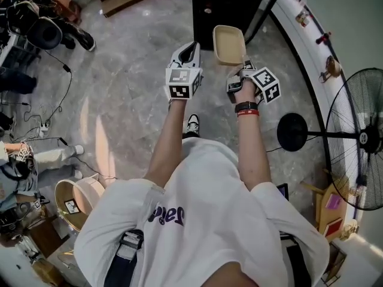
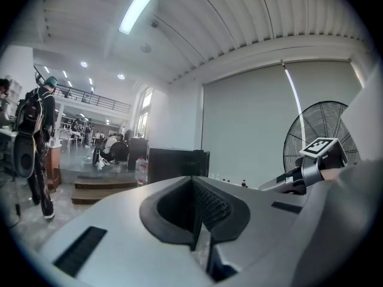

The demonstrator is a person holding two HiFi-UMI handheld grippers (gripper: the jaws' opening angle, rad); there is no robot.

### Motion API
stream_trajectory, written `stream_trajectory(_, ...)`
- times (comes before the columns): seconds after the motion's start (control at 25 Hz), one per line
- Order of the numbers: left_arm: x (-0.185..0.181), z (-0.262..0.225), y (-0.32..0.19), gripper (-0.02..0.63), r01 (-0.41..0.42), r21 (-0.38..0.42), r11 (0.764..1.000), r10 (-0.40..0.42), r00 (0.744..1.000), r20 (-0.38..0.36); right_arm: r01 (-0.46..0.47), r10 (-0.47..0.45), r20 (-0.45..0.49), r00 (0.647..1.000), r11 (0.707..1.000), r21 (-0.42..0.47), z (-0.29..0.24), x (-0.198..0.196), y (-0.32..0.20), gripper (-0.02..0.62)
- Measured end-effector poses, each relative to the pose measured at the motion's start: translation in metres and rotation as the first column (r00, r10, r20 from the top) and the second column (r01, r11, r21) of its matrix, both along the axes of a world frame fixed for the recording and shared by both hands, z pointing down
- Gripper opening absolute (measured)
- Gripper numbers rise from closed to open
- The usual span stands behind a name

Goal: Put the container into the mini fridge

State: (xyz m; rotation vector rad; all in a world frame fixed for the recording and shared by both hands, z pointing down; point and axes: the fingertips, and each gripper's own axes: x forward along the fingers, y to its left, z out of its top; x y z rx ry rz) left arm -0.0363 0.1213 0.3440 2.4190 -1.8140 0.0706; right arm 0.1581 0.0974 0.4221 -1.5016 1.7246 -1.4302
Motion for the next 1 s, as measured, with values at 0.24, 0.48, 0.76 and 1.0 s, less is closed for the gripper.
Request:
stream_trajectory(0.24,-0.009,0.008,-0.05,0.018,-0.05,-0.011,0.999,0.05,0.999,-0.008,-0.015,0.015,-0.027,1.0,1.0,0.0,0.0,-0.017,-0.045,0.064)
stream_trajectory(0.48,-0.04,0.013,-0.101,0.018,-0.075,-0.016,0.997,0.074,0.997,-0.019,-0.038,0.038,-0.022,0.999,0.999,-0.005,0.005,-0.048,-0.093,0.064)
stream_trajectory(0.76,-0.041,0.024,-0.147,0.018,-0.108,-0.021,0.994,0.107,0.994,-0.034,-0.052,0.052,-0.017,0.999,0.999,-0.002,0.013,-0.057,-0.144,0.064)
stream_trajectory(1.0,-0.043,0.031,-0.18,0.018,-0.129,-0.034,0.991,0.128,0.991,-0.034,-0.053,0.053,-0.016,0.998,0.998,-0.014,0.019,-0.066,-0.181,0.064)
